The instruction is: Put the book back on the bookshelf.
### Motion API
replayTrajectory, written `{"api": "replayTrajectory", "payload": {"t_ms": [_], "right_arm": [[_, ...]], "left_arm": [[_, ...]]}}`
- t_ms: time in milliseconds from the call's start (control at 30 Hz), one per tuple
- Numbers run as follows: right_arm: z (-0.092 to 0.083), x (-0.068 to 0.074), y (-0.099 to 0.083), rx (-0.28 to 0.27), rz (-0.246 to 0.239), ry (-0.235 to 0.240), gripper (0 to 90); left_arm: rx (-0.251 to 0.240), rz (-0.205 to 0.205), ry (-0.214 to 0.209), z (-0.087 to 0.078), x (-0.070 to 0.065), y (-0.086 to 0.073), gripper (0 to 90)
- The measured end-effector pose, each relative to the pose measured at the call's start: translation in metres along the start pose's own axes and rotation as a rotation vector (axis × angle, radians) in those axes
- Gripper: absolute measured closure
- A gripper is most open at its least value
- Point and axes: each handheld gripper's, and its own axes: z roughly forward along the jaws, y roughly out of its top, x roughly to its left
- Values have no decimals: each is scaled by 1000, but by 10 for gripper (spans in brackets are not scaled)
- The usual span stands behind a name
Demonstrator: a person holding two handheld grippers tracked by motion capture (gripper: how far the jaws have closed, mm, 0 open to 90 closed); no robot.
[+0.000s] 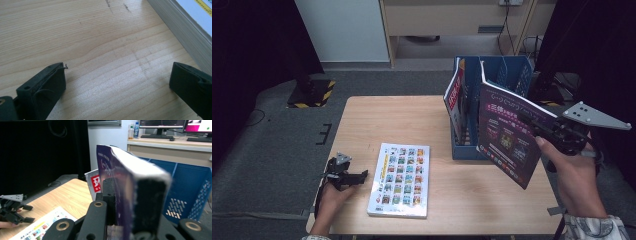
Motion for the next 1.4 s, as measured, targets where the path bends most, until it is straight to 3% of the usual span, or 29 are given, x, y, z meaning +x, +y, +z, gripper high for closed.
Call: {"api": "replayTrajectory", "payload": {"t_ms": [500,533,700,733,1200,1400], "right_arm": [[-3,-14,8,10,12,-118,843],[2,-16,10,20,-7,-145,843],[12,-21,11,24,-17,-196,843],[17,-22,13,16,-27,-231,843],[58,-23,17,4,-6,-358,843],[75,-29,18,-5,11,-380,843]], "left_arm": [[0,0,0,0,0,0,0],[0,0,0,0,0,0,0],[3,4,0,0,0,0,0],[3,4,0,0,0,0,0],[0,0,0,0,0,0,0],[0,0,0,0,0,0,0]]}}
